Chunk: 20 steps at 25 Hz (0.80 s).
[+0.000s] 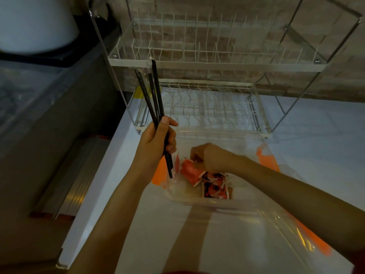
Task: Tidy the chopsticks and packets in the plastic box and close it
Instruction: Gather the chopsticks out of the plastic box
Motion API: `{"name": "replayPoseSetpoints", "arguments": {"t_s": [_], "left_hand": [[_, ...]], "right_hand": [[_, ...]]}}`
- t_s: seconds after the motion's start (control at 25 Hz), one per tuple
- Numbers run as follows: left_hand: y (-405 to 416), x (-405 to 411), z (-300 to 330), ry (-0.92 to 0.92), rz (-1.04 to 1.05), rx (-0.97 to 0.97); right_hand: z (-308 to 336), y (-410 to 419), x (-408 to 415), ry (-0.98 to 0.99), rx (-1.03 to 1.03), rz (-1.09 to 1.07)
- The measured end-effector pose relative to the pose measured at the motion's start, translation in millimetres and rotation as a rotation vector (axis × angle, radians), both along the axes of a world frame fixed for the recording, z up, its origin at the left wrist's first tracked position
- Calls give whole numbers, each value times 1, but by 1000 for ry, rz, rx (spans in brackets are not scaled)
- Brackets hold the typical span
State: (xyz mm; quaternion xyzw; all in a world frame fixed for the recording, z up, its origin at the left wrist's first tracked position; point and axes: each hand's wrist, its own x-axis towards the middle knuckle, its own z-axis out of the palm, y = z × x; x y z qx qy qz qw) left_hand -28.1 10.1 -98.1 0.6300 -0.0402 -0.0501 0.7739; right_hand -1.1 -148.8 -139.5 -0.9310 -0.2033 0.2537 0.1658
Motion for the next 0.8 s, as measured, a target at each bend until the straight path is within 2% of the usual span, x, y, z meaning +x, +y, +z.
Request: {"name": "replayPoseSetpoints", "arguments": {"t_s": [0.12,0.24,0.36,0.44,0.52,0.8], "left_hand": [[-1,0,-1,-1,-3,-8],[-1,-1,-3,-1,-4,-18],[-2,0,-3,-5,-15,-24],[-2,0,-3,-6,-13,-13],[-2,-1,-2,-4,-13,-9],[-2,0,-3,-10,-11,-12]], "right_hand": [[0,-7,3,-48,-67,-6],[-1,-11,-1,-237,-210,134],[-4,-19,-13,-341,-278,439],[-10,-24,-21,-300,-347,671],[-18,-29,-25,-282,-396,786],[-34,-30,-18,-301,-427,790]]}}
